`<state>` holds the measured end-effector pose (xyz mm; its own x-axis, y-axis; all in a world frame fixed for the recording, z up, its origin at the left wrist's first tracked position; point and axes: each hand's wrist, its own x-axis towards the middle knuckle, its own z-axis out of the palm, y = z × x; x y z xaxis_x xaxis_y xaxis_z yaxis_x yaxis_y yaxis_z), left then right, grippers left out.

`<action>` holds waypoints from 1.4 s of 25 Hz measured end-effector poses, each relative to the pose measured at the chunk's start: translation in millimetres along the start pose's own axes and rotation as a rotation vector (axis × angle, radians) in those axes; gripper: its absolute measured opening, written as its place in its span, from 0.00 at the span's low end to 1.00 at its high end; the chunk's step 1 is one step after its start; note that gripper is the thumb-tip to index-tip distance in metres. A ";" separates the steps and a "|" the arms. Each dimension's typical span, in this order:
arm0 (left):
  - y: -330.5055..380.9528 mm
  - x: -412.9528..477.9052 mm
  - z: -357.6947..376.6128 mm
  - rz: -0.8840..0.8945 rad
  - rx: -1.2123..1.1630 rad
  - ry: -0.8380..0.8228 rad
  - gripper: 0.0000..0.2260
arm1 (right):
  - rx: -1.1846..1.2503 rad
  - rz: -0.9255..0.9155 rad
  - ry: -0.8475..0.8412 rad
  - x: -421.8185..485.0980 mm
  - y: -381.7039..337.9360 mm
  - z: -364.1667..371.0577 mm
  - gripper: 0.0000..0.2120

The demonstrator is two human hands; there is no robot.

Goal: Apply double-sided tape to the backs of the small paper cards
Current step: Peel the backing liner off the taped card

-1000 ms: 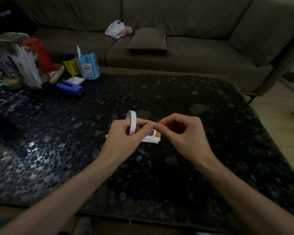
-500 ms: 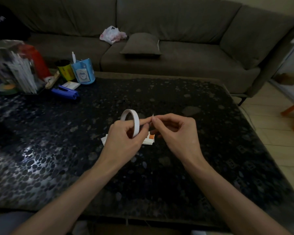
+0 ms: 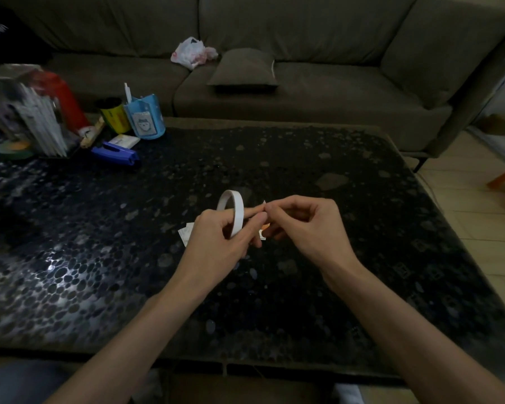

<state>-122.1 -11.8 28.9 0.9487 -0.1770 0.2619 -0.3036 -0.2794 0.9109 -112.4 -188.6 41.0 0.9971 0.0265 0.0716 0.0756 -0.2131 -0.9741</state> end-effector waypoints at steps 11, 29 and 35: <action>-2.5 3.2 -0.8 -0.005 0.000 0.106 0.12 | 0.077 0.007 -0.029 2.5 2.2 2.0 0.03; -0.3 5.1 -0.1 -0.182 -0.277 -0.082 0.20 | 0.021 -0.029 -0.071 11.8 0.6 -9.9 0.04; 0.7 5.4 3.8 -0.404 -0.789 -0.128 0.15 | -0.014 -0.073 -0.062 10.0 -1.1 -10.3 0.12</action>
<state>-117.5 -16.5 29.8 0.9386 -0.3232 -0.1207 0.2452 0.3788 0.8924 -102.4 -198.1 45.0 0.9864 0.1031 0.1280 0.1483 -0.2224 -0.9636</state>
